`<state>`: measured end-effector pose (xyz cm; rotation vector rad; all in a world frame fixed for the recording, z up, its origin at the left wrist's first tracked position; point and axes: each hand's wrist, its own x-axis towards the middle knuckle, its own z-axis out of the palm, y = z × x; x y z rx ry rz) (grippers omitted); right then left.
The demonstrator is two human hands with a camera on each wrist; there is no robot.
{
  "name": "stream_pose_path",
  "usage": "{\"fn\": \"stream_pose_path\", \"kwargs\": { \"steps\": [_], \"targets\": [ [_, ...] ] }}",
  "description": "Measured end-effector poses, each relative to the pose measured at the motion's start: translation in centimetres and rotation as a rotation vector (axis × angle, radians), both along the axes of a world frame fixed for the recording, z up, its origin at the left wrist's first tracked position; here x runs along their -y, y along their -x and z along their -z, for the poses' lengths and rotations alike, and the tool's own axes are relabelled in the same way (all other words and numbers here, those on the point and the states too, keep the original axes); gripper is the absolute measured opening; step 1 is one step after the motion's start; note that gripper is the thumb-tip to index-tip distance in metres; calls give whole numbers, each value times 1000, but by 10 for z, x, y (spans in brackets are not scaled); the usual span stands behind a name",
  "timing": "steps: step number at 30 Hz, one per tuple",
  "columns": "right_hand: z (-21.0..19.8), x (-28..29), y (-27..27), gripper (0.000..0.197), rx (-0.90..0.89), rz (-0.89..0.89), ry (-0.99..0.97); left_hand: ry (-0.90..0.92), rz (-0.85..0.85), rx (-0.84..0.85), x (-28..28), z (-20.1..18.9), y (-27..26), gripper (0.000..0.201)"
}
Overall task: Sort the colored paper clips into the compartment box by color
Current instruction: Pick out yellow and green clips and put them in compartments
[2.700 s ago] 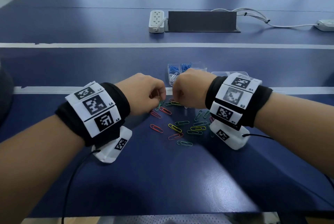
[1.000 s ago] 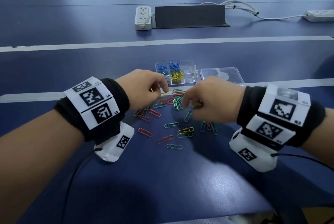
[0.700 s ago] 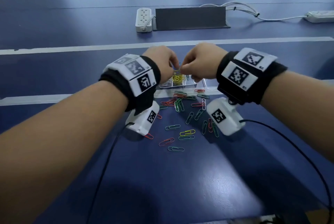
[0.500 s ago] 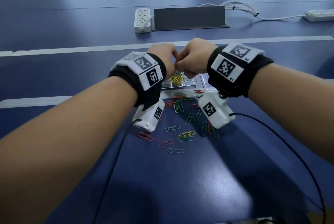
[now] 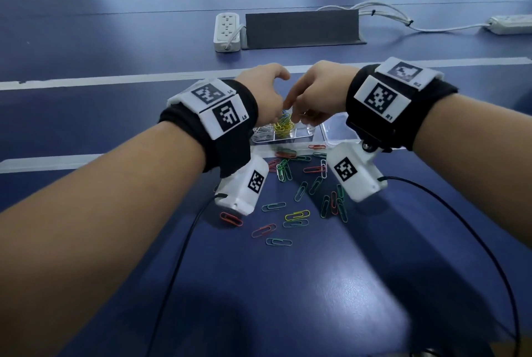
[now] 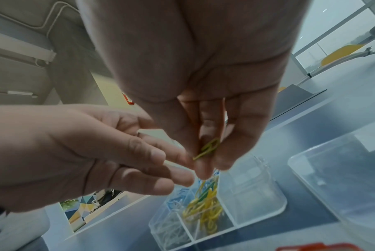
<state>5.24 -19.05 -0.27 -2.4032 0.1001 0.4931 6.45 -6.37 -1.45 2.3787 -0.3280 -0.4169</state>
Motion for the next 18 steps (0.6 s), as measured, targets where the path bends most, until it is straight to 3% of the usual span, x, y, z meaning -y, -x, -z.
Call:
{"fn": "stream_pose_path", "kwargs": {
  "steps": [3,5,15,18],
  "targets": [
    [2,1,-1,18,129,30,92,133,-31,-83,-1,1,3,62],
    [4,0,-2,18,156,52,66,147,-52,-45,-2,2,4,60],
    [6,-12,-2,18,244,51,111,-244,-2,232,-11,8,6,37],
    [8,-12,-3,18,231,31,75,-285,-8,257,-13,9,5,33]
  ]
}}
